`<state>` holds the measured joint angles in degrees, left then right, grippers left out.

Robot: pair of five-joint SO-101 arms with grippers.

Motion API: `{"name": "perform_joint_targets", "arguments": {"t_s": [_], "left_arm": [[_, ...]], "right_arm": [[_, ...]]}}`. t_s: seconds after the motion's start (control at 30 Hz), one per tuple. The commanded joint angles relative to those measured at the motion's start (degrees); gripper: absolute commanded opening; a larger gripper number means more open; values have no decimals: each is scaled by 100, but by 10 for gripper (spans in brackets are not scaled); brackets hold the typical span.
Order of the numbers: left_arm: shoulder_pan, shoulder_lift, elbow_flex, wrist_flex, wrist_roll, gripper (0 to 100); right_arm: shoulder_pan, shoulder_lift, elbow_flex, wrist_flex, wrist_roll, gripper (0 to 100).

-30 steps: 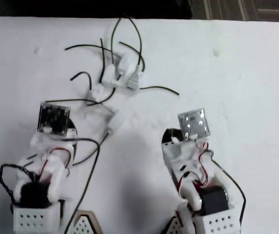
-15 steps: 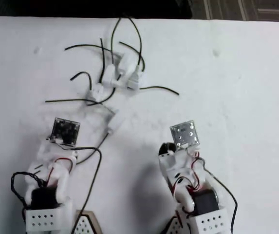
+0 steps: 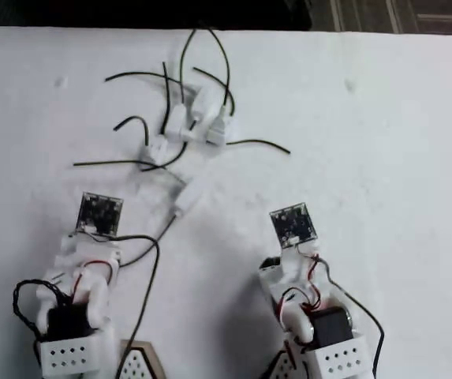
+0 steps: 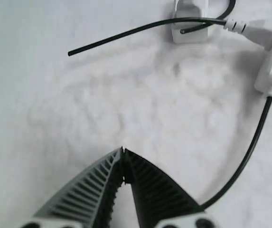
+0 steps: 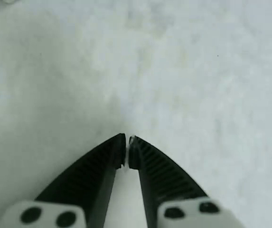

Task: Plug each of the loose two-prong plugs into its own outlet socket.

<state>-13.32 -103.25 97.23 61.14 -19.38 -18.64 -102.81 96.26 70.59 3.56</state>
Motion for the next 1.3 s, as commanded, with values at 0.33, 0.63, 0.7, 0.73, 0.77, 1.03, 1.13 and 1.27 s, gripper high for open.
{"name": "perform_joint_targets", "arguments": {"t_s": [0.33, 0.63, 0.7, 0.73, 0.77, 1.03, 1.13, 1.27], "left_arm": [[-57, -22, -18, 1187, -26, 24], [-57, -22, -18, 1187, -26, 24], [-57, -22, -18, 1187, -26, 24], [-57, -22, -18, 1187, -26, 24], [-57, -22, -18, 1187, -26, 24], [-57, -22, -18, 1187, -26, 24], [-57, -22, -18, 1187, -26, 24], [-57, -22, -18, 1187, -26, 24]], "right_arm": [[13, -22, 62, 163, -18, 18], [13, -22, 62, 163, -18, 18], [13, -22, 62, 163, -18, 18], [13, -22, 62, 163, -18, 18], [13, -22, 62, 163, -18, 18], [13, -22, 62, 163, -18, 18], [13, -22, 62, 163, -18, 18], [13, -22, 62, 163, -18, 18]]}}
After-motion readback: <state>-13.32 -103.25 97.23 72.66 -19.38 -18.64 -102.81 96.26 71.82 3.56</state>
